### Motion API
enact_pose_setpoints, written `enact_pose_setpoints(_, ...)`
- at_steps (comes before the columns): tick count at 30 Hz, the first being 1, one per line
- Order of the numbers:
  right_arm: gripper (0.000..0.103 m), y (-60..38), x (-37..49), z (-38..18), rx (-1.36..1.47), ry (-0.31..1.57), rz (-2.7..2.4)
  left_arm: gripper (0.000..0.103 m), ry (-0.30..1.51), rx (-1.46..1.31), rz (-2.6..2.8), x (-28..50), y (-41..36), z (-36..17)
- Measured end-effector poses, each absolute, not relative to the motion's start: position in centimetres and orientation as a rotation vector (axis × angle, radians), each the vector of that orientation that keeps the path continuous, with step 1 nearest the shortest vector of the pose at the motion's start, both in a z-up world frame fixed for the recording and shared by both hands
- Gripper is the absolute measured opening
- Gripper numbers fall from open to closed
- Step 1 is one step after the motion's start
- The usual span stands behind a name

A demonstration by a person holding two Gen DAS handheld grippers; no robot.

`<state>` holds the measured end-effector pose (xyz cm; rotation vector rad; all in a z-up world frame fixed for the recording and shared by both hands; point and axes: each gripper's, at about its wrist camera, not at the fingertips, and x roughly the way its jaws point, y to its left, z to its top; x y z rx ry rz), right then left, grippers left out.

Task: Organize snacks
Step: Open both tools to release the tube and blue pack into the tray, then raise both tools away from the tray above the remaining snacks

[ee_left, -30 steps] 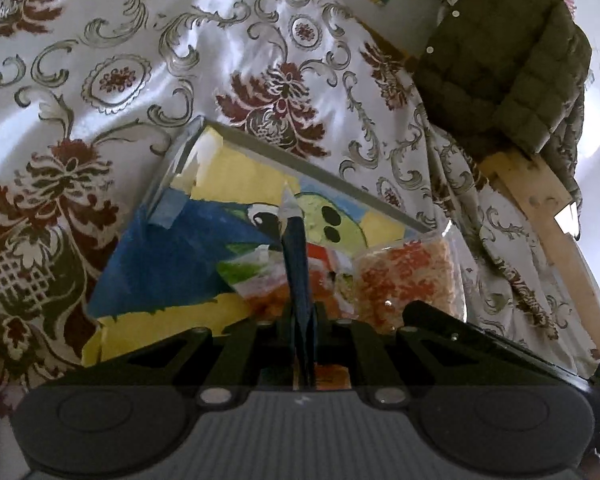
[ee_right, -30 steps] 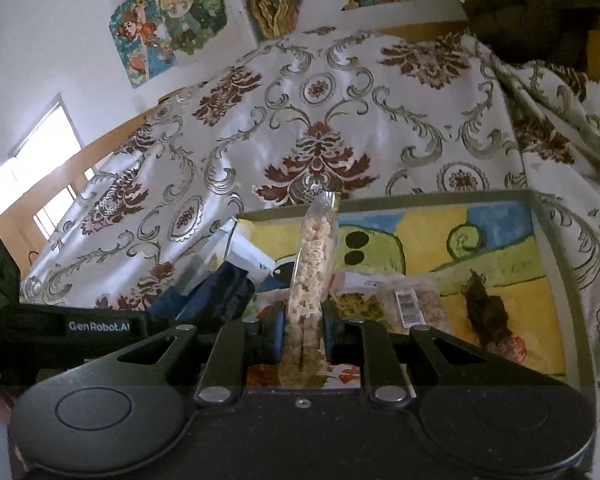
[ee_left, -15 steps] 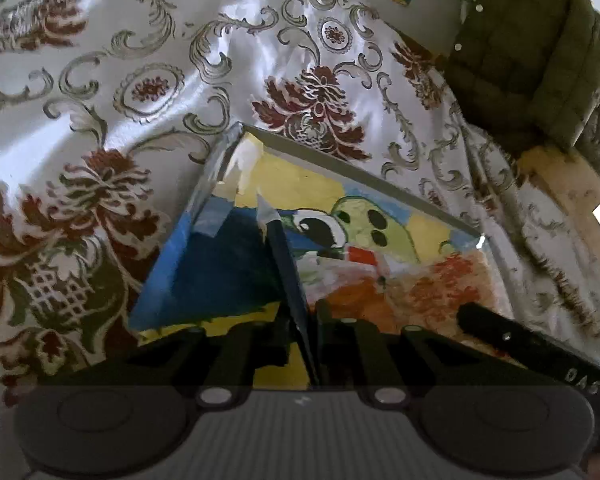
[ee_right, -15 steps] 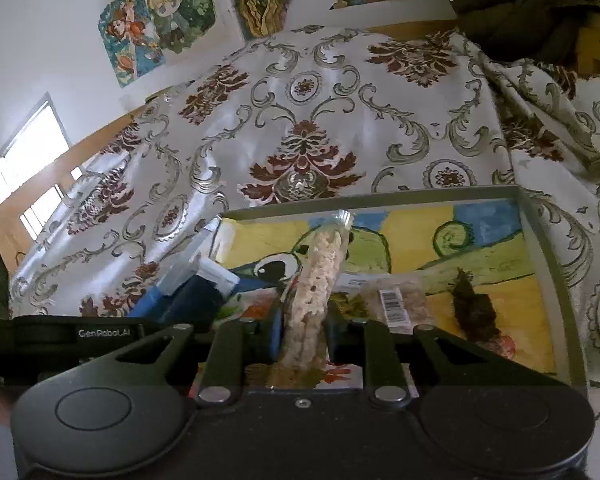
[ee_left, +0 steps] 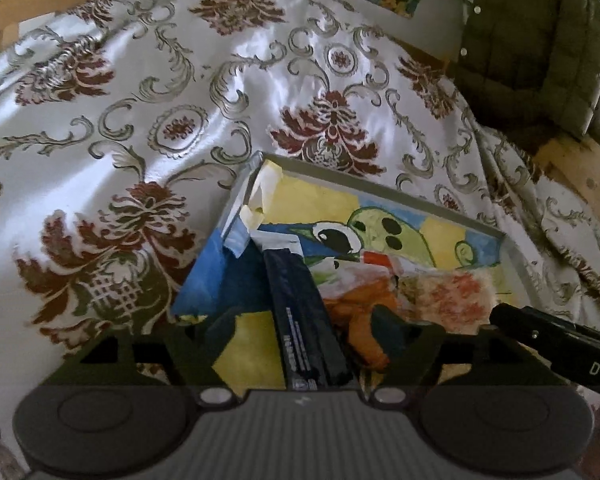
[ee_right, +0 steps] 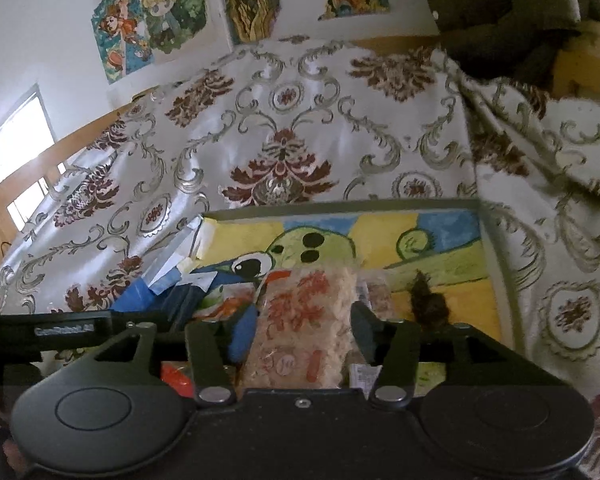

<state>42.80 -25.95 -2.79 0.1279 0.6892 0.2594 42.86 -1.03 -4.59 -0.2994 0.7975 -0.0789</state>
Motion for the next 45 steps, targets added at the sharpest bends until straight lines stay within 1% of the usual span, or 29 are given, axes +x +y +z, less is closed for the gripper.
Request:
enact_pose_setpoints(2,0.067,-26.1,42.0,-2.1,0.113,0.671,0.256,0.087,0.777,-0.305,-0.073,42.0,-0.8,-3.9)
enact_pose_setpoints(4,0.077,-26.4,41.0,-1.2,0.105,0.648,0.253,0.092,0.753,-0.306,-0.073,41.0,-0.8,-3.0)
enact_pose_setpoints(5,0.079,-26.5,40.5,-0.7,0.103,0.638,0.251,0.093,0.736,-0.305,-0.076,40.3,-0.8,-2.4)
enact_pose_setpoints(7,0.088,-26.8,39.2,0.3,0.095,0.612,0.247,0.097,0.703,-0.3,-0.081,39.0,-0.9,-1.4)
enact_pose_setpoints(8,0.09,-27.0,38.6,0.8,0.091,0.602,0.245,0.098,0.683,-0.297,-0.082,38.2,-1.0,-0.9)
enact_pose_setpoints(10,0.098,-27.4,37.2,1.7,0.086,0.582,0.241,0.101,0.644,-0.29,-0.079,36.6,-1.2,0.2)
enact_pose_setpoints(12,0.102,-27.7,35.6,2.7,0.079,0.563,0.235,0.103,0.608,-0.276,-0.074,34.7,-1.6,1.2)
enact_pose_setpoints(20,0.102,-28.7,28.8,5.2,0.015,0.515,0.184,0.103,0.537,-0.203,-0.031,27.4,-3.7,3.6)
enact_pose_setpoints(30,0.102,-30.5,20.2,6.5,0.001,0.471,0.133,0.103,0.536,-0.204,-0.025,19.8,-5.1,3.2)
enact_pose_setpoints(37,0.102,-31.9,15.4,6.2,0.013,0.476,0.078,0.103,0.537,-0.166,-0.027,15.5,-5.4,2.7)
enact_pose_setpoints(45,0.102,-32.6,11.4,4.1,0.038,0.524,0.04,0.103,0.552,-0.132,-0.027,11.7,-5.5,1.5)
